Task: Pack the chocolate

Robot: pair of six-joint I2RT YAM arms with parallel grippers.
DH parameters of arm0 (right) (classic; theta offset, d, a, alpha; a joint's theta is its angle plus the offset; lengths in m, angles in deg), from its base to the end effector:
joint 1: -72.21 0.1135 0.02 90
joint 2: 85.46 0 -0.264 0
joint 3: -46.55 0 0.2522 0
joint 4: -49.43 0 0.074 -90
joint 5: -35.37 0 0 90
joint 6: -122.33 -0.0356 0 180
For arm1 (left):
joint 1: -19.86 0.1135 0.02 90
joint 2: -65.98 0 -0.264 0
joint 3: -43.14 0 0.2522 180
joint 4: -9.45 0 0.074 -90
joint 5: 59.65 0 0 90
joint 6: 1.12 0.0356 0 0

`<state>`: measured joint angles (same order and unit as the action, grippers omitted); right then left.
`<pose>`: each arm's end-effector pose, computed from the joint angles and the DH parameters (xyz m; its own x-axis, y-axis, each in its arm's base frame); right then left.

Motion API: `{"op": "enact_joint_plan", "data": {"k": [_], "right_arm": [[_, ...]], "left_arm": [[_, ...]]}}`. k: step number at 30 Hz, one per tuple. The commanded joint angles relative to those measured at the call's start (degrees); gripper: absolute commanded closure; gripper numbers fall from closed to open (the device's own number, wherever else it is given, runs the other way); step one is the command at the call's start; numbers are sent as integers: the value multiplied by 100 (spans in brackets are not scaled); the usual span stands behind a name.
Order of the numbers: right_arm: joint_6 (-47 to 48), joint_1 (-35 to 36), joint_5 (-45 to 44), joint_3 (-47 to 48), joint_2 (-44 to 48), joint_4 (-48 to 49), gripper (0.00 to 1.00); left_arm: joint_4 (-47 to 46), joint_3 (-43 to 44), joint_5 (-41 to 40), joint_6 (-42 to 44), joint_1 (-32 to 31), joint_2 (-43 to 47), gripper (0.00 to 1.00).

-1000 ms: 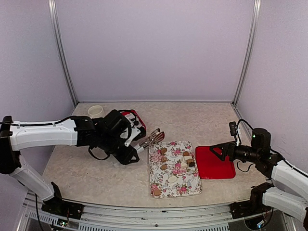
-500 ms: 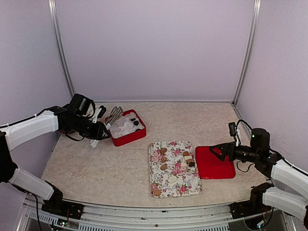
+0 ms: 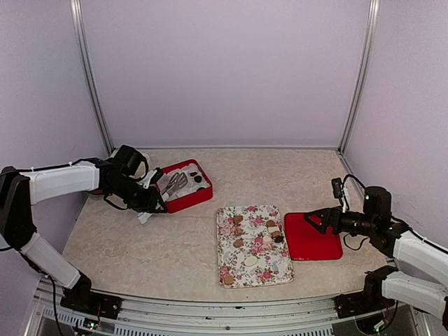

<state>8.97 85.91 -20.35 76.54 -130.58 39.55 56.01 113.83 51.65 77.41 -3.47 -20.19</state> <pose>0.1613 0.0600 0.1910 -0.6513 0.1785 -0.7375 -0.4720 0.6657 0.5779 0.2664 -0.1290 0.2149 -0.8993 0.1861 -0.3957 0.3536 0.8419 -0.4077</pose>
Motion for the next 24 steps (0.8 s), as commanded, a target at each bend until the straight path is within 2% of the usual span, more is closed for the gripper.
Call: {"op": "enact_joint_plan", "data": {"k": [1, 12, 24], "right_arm": [[42, -74, 30, -33, -46, 175, 0], [59, -72, 17, -22, -76, 179, 0], [75, -75, -18, -39, -58, 156, 0]], "left_arm": [[-82, 55, 257, 130, -26, -130, 74], [-124, 104, 346, 141, -143, -390, 71], [-89, 187, 358, 188, -162, -427, 61]]}}
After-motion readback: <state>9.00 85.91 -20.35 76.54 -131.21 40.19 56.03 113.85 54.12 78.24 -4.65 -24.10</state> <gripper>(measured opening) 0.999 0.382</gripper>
